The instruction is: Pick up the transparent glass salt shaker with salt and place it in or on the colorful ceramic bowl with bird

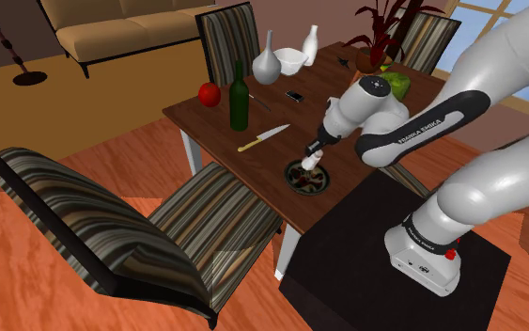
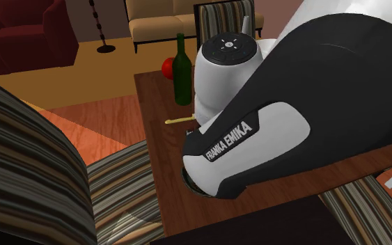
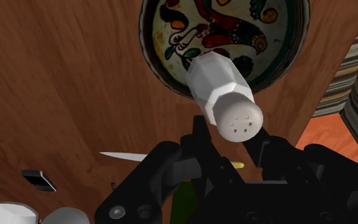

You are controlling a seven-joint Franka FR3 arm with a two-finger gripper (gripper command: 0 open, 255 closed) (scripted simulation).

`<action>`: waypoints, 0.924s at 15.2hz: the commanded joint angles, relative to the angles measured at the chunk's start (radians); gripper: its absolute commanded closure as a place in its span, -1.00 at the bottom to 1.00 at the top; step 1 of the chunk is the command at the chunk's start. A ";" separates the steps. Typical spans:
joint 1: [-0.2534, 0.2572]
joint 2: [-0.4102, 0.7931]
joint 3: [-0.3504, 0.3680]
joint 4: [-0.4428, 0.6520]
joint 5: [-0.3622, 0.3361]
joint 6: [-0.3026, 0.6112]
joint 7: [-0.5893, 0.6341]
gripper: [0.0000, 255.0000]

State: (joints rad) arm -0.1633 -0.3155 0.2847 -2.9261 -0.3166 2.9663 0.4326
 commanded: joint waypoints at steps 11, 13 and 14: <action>-0.389 0.130 0.323 0.014 -0.275 0.149 0.230 1.00; -0.389 0.130 0.323 0.014 -0.275 0.149 0.230 1.00; -0.389 0.130 0.323 0.014 -0.275 0.149 0.230 1.00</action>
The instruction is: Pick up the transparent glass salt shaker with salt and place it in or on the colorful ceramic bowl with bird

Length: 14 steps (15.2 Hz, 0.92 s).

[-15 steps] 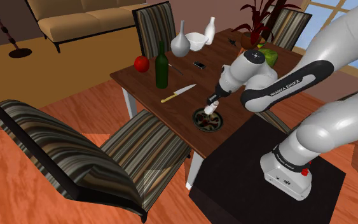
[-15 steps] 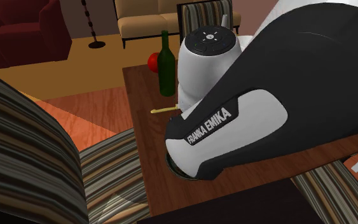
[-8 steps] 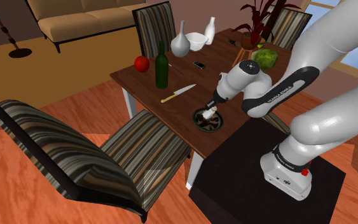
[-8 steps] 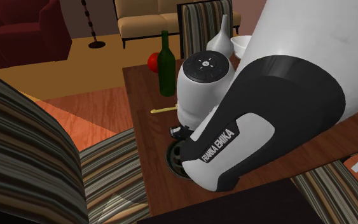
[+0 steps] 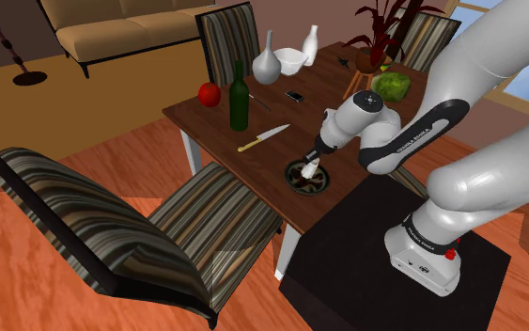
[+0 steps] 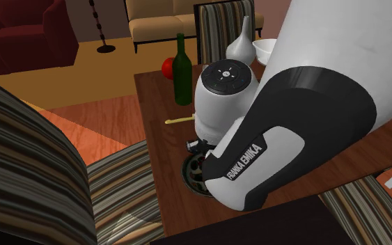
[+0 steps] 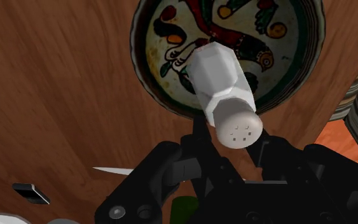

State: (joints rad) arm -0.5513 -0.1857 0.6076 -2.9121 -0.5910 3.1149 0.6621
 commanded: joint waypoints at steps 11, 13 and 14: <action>0.477 -0.214 -0.382 -0.066 0.297 -0.188 -0.229 -1.00; 0.476 -0.215 -0.381 -0.066 0.298 -0.188 -0.230 -1.00; 0.476 -0.215 -0.381 -0.066 0.298 -0.188 -0.230 -1.00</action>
State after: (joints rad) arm -0.0829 -0.3952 0.2323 -2.9769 -0.2989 2.9325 0.4363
